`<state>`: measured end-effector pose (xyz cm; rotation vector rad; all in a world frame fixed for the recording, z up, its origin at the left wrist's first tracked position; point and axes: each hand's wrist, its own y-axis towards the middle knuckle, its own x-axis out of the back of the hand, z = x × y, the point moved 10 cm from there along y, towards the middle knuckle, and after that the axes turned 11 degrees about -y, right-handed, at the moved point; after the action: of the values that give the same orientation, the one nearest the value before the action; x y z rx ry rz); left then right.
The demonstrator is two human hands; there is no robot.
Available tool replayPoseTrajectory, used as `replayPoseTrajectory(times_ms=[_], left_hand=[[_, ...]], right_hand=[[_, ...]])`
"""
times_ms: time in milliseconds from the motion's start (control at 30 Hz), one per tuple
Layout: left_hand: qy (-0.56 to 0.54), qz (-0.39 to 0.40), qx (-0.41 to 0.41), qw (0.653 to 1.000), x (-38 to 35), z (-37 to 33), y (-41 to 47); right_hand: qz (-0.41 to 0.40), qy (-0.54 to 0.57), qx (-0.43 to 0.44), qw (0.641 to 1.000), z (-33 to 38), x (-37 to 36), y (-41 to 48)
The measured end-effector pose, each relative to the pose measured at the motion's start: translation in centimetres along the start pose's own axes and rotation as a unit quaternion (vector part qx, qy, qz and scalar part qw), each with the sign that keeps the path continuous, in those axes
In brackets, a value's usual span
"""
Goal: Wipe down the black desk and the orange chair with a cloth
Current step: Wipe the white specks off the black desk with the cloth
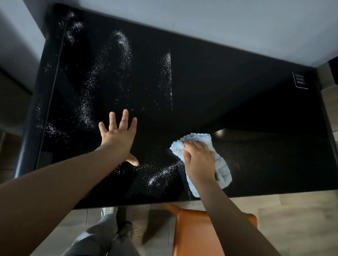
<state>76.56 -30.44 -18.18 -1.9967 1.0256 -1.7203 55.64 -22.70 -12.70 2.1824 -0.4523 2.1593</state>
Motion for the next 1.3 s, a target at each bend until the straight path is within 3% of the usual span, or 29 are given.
replayPoseTrajectory(times_ms=[1167,1300], left_hand=[[0.022,-0.008,0.001,1.0,0.7,-0.1,-0.6],[0.026,-0.013,-0.004,1.0,0.8,-0.2,-0.7]], right_hand=[[0.055,0.076,-0.054,0.994,-1.3,-2.0,-14.5],[0.093,0.059,-0.057,0.992,-1.2,-2.4,-15.5]])
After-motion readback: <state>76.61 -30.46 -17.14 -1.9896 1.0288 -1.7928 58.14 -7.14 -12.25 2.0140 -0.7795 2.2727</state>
